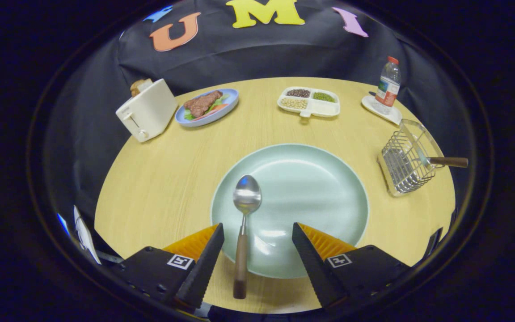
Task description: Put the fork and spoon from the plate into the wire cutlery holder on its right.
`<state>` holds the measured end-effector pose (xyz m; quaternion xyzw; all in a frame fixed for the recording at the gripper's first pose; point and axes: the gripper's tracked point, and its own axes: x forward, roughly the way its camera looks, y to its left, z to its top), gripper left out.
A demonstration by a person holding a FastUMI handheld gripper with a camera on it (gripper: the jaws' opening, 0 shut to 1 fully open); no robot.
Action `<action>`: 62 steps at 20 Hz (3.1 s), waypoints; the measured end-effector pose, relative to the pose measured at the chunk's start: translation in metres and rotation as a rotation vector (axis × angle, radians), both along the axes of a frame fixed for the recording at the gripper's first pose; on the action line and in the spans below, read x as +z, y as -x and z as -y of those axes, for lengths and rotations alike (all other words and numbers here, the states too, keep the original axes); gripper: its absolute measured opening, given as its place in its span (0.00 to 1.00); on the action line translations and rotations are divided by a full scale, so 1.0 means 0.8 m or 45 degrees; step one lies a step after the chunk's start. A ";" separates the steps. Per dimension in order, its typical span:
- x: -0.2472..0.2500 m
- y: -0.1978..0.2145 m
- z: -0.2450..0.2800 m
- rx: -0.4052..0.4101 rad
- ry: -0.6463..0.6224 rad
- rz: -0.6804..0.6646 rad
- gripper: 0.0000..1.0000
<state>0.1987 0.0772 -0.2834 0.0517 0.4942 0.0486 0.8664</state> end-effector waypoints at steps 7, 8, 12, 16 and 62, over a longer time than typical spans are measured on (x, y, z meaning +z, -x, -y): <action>-0.020 0.001 0.001 -0.007 0.028 -0.057 0.33; -0.013 0.005 0.001 0.005 0.027 -0.057 0.24; -0.015 0.005 -0.001 0.051 0.053 -0.048 0.06; -0.009 0.005 0.002 0.064 0.015 -0.031 0.01; 0.139 -0.059 0.296 -0.243 0.022 0.218 0.01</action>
